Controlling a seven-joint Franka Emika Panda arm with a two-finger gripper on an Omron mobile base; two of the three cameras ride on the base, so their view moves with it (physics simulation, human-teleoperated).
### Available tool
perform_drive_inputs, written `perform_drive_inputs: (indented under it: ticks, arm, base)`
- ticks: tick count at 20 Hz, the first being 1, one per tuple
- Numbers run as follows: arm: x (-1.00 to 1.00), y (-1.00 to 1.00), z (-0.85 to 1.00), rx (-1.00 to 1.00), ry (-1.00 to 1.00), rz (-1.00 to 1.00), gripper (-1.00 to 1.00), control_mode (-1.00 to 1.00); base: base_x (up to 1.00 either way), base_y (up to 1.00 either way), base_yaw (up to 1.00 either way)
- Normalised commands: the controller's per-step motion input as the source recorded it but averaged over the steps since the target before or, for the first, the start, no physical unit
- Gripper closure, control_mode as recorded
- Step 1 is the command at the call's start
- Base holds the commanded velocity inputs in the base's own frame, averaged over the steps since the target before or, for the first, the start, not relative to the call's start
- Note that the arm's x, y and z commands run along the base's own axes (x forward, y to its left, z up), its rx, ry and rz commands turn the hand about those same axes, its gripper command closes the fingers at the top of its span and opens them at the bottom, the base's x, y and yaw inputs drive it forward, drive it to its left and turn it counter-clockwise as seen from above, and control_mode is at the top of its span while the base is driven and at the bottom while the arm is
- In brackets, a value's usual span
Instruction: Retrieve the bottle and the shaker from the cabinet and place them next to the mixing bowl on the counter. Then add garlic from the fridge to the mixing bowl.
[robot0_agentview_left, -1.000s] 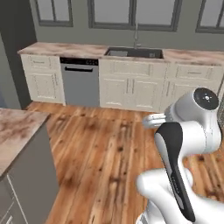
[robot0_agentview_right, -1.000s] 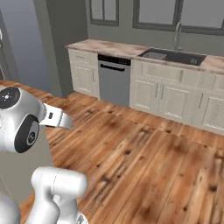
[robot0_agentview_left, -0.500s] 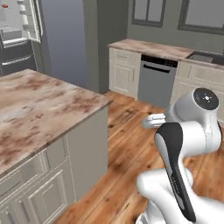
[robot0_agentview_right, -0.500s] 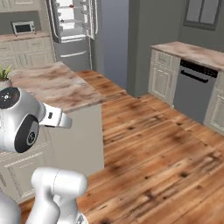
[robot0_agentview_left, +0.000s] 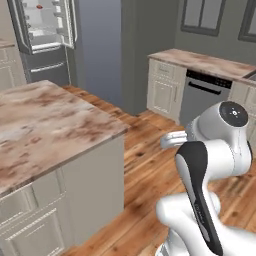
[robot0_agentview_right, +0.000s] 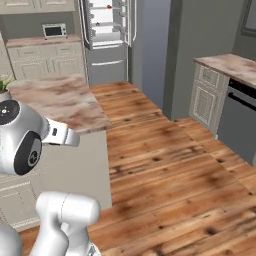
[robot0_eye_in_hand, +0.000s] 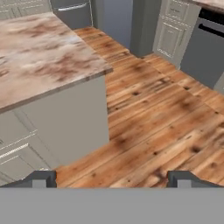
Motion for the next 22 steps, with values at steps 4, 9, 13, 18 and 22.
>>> perform_drive_inputs:
  ticks: [4,9,13,18,22]
  arm:
    - [0.00,0.00,0.00,0.00,0.00,0.00,-1.00,1.00]
    - [0.00,0.00,0.00,0.00,0.00,0.00,-1.00,1.00]
    - [0.00,0.00,0.00,0.00,0.00,0.00,-1.00,1.00]
    - [0.00,0.00,0.00,0.00,0.00,0.00,-1.00,1.00]
    - [0.00,0.00,0.00,0.00,0.00,0.00,-1.00,1.00]
  base:
    - [0.72,-1.00,0.04]
    - [0.97,-1.00,0.00]
    - [1.00,-1.00,0.28]
    - [1.00,-1.00,0.50]
    - [0.95,-1.00,0.51]
